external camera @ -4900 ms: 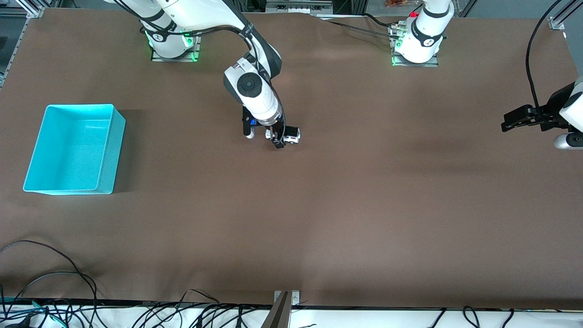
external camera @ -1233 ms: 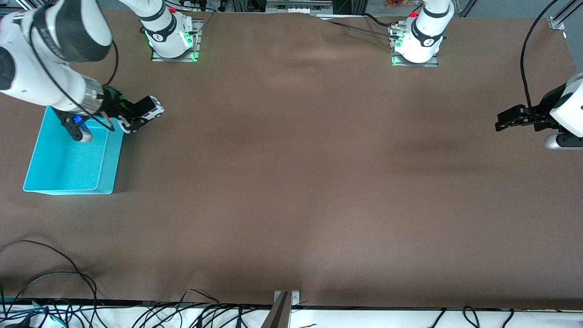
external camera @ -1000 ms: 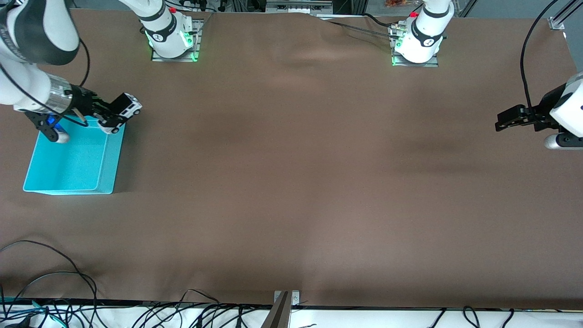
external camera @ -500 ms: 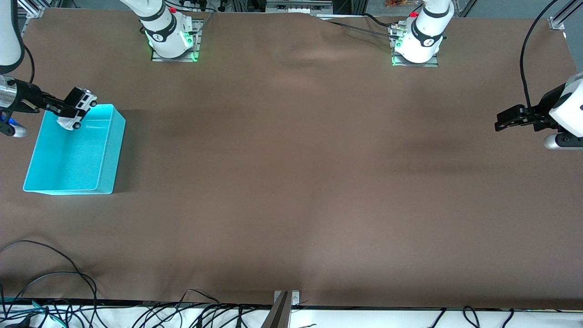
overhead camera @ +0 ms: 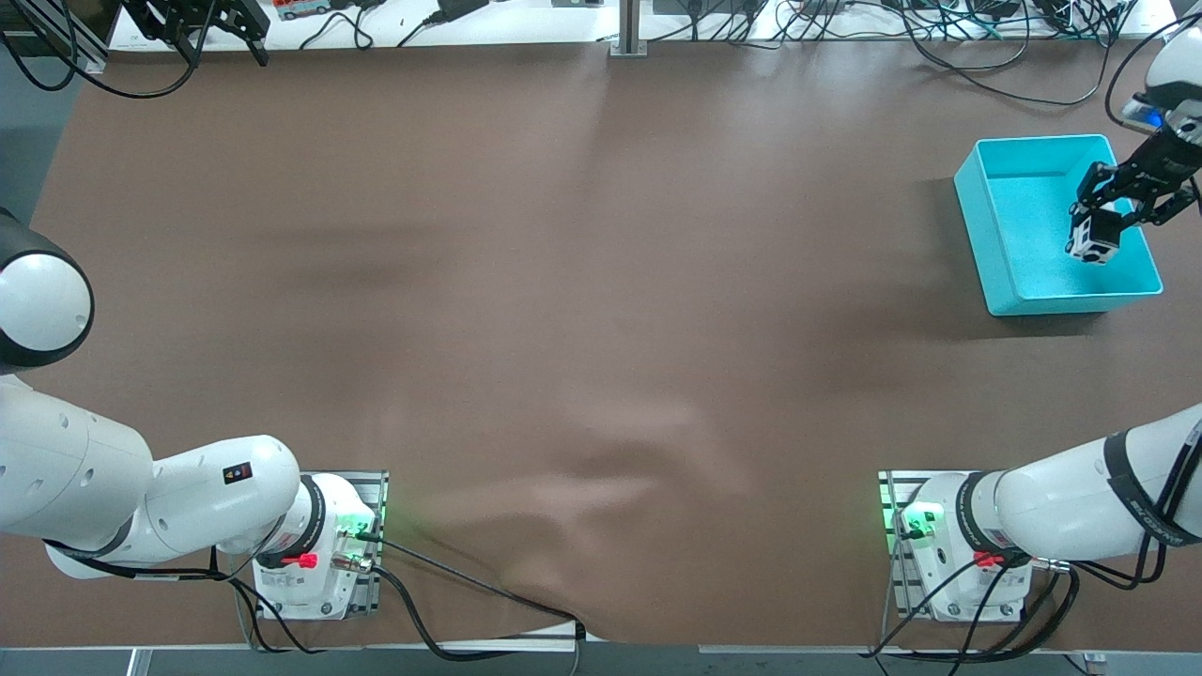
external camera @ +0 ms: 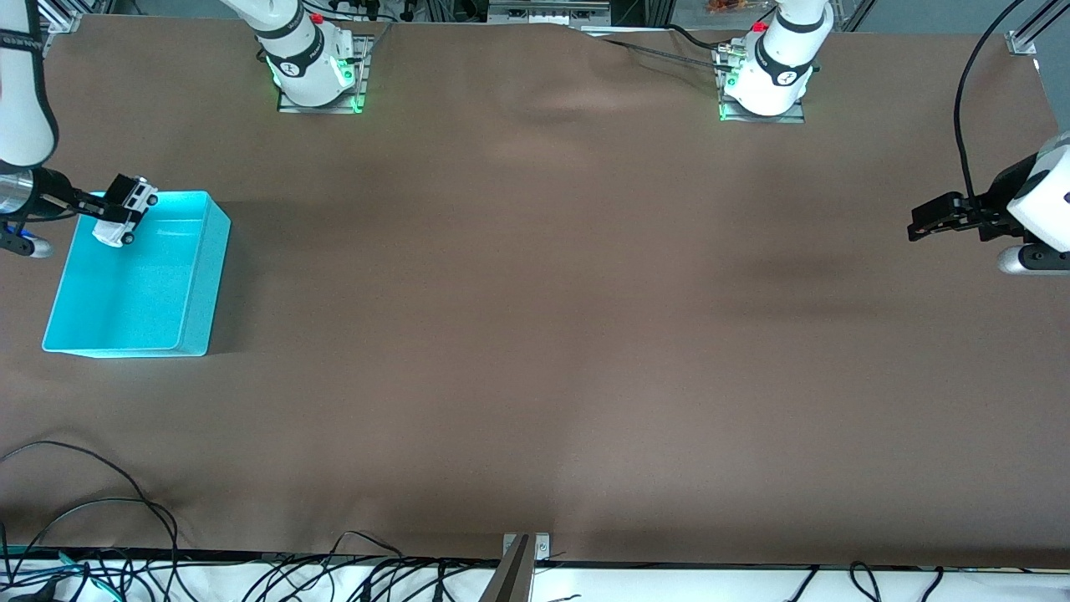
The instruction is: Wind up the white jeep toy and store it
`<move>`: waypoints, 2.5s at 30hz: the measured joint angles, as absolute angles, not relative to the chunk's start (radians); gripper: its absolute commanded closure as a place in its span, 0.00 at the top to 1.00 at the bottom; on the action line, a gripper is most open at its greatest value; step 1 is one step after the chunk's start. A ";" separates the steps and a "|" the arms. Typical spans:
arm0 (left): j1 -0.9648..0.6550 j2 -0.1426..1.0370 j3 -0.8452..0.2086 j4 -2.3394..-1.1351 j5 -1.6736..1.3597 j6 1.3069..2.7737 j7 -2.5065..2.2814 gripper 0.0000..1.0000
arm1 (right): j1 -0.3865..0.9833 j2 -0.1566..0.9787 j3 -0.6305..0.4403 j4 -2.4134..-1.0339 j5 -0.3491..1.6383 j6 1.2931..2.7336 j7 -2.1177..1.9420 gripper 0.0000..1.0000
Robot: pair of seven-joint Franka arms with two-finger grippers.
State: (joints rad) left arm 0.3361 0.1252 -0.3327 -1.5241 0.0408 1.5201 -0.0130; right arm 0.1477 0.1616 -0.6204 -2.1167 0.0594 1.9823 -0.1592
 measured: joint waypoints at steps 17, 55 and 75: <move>0.336 0.125 -0.333 -1.525 0.041 1.520 -0.013 1.00 | 0.112 0.311 -0.621 -2.134 0.046 2.177 -0.299 0.00; 0.336 0.125 -0.333 -1.534 0.041 1.520 -0.013 1.00 | 0.029 0.472 -0.503 -2.125 0.046 2.339 -0.301 1.00; 0.336 0.125 -0.333 -1.537 0.041 1.520 -0.013 1.00 | 0.026 0.261 -0.516 -2.022 0.046 1.975 -0.300 1.00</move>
State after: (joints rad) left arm 0.3361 0.1252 -0.3329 -1.5371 0.0407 1.5201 -0.0130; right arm 0.0256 0.2613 -0.5163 -2.0216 0.0465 1.9747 -0.3001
